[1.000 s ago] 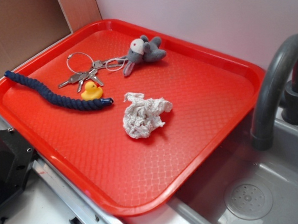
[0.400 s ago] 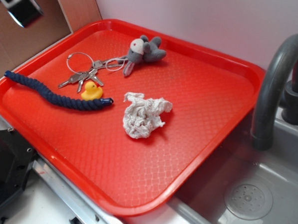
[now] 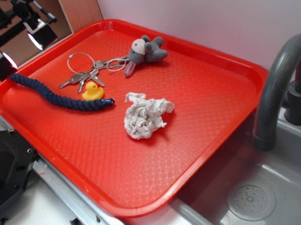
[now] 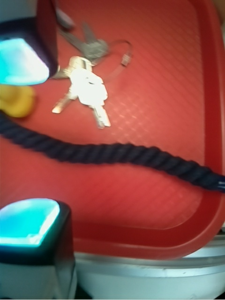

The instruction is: Grab the blue rope.

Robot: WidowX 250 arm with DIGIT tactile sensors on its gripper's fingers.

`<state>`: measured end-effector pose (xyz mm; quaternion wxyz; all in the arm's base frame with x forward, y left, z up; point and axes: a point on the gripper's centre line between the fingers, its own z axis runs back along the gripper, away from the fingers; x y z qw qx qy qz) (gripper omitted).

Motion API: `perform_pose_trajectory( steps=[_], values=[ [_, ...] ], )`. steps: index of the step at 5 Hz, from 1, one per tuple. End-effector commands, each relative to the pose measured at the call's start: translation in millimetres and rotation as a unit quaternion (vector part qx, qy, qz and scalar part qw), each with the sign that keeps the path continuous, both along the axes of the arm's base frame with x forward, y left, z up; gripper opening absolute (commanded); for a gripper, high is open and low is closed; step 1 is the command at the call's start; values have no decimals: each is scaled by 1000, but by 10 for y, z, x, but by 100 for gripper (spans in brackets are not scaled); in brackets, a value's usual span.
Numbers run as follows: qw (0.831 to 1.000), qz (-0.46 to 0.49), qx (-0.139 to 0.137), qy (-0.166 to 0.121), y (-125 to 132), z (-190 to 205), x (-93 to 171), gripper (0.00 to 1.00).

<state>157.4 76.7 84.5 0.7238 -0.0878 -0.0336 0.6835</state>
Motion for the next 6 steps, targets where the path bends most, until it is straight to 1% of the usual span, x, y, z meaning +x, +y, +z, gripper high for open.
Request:
perform_pose_trajectory(
  steps=[1,2,3,4,5,6],
  values=[
    [999,17,20,30,160,-325,-109,100],
    [998,6,36,52,196,-450,-149,100],
    [998,11,41,53,223,-591,-188,100],
    [998,16,46,49,257,-637,-197,100],
    [997,9,58,53,252,-697,-187,100],
    [997,1,60,56,235,-742,-188,100]
  ],
)
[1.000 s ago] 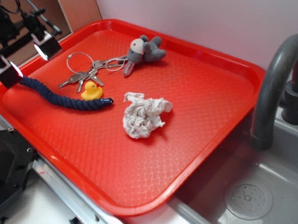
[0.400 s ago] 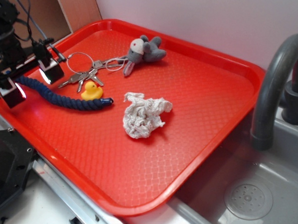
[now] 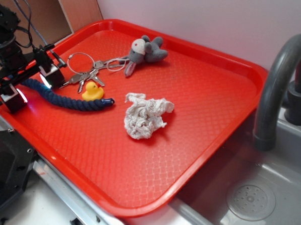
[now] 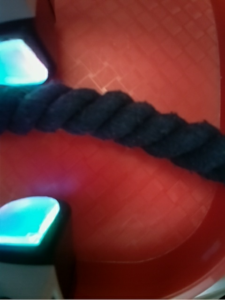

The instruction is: Grab the blue rope.

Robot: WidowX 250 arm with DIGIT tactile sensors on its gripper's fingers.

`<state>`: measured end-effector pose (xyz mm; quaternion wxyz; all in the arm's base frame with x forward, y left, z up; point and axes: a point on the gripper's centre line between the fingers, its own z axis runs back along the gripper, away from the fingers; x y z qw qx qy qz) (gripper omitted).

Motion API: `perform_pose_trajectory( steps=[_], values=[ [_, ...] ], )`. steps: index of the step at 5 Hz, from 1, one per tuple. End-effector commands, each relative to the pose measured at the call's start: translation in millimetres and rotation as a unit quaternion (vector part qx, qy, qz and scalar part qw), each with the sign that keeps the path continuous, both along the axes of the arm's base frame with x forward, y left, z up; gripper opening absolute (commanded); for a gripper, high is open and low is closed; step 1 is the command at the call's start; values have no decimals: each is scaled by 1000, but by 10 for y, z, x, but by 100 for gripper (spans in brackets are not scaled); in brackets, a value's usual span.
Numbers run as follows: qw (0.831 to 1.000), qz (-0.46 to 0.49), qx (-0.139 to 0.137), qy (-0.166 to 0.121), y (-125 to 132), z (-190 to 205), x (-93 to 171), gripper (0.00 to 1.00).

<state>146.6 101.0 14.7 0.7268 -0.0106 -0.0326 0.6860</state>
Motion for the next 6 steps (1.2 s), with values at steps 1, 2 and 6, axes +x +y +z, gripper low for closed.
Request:
perform_pose_trajectory(
  steps=[1,2,6],
  values=[
    [1000,-9,12,1,-19,-80,-84,0],
    [1000,-15,9,3,-32,-117,-82,0],
    [980,-188,-13,-57,-179,677,205,0]
  ],
)
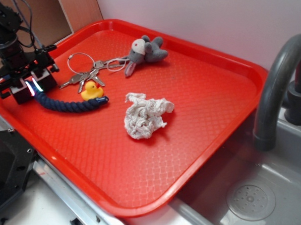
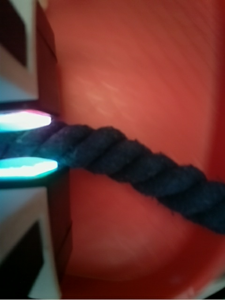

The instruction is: Grab the blue rope.

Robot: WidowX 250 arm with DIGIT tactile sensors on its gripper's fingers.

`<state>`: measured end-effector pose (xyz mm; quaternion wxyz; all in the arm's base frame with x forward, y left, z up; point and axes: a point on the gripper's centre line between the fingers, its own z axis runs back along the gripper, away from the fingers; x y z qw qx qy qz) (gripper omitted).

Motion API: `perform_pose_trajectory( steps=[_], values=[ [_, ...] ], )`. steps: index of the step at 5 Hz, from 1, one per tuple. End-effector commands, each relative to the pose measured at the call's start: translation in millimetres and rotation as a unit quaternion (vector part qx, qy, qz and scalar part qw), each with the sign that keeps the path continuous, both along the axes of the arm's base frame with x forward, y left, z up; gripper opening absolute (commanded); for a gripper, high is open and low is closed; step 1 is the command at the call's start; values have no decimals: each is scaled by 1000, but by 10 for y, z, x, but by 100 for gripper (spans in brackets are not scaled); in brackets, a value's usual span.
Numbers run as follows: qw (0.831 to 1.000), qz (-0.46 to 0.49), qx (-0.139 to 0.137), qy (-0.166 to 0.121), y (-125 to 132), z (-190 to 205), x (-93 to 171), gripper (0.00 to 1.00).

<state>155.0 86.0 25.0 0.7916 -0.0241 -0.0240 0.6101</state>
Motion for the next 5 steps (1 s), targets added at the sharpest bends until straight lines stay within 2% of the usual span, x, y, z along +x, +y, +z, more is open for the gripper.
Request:
perform_pose_trajectory(
  steps=[1,2,3,4,5],
  values=[
    [975,-210,-48,-57,-240,1076,273,0],
    [939,-331,-47,-81,-503,1567,333,0],
    [885,-443,-92,-109,-705,1905,328,0],
    [866,-483,-59,-119,-819,2067,236,0],
    [878,-465,-53,-98,-829,2048,209,0]
  ],
)
